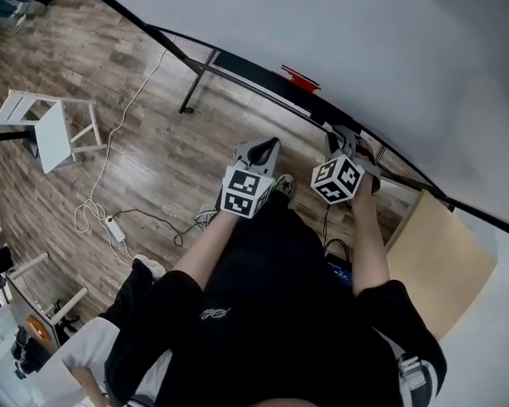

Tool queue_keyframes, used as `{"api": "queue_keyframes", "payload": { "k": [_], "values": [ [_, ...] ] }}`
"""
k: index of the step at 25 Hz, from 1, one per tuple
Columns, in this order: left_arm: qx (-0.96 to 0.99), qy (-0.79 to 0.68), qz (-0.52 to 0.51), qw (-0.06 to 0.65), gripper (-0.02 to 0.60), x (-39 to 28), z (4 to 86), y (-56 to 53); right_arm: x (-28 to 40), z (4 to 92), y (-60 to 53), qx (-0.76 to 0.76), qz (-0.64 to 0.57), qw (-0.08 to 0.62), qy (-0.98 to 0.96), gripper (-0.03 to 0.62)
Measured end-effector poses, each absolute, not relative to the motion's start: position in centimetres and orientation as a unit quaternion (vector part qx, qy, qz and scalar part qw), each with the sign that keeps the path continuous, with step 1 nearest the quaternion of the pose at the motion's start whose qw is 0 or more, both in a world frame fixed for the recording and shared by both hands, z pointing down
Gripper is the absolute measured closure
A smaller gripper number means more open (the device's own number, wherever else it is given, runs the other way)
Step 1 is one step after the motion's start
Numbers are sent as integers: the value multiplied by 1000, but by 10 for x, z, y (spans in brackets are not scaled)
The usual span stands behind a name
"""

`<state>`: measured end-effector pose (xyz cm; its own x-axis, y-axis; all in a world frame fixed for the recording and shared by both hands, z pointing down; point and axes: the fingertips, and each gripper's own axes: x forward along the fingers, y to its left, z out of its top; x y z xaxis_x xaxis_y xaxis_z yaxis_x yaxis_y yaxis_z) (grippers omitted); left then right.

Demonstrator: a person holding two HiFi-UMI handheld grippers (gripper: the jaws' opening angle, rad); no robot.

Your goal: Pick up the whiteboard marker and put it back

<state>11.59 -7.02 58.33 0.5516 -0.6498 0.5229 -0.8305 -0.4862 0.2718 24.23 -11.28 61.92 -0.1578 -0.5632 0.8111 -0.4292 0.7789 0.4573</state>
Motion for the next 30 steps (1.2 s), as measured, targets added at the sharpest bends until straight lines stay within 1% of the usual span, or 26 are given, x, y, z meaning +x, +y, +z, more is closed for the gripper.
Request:
{"api": "queue_keyframes", "payload": {
  "k": [6, 12, 14, 20, 26, 30],
  "values": [
    [844, -452, 166, 236, 575, 121, 564, -60, 216, 584, -98, 377, -19, 442, -814, 542],
    [827, -498, 149, 212, 575, 115, 540, -43, 199, 546, -79, 430, 76, 300, -848, 542],
    [824, -511, 140, 202, 575, 111, 528, -39, 194, 535, -74, 440, 91, 263, -854, 542],
    [817, -537, 116, 177, 575, 91, 492, -30, 182, 492, -58, 458, 95, 179, -866, 542],
    [823, -536, 97, 163, 575, 76, 473, -24, 181, 466, -44, 484, 89, 138, -860, 542],
    [831, -532, 86, 135, 575, 53, 447, -21, 172, 432, -36, 515, 75, 92, -849, 542]
  ]
}}
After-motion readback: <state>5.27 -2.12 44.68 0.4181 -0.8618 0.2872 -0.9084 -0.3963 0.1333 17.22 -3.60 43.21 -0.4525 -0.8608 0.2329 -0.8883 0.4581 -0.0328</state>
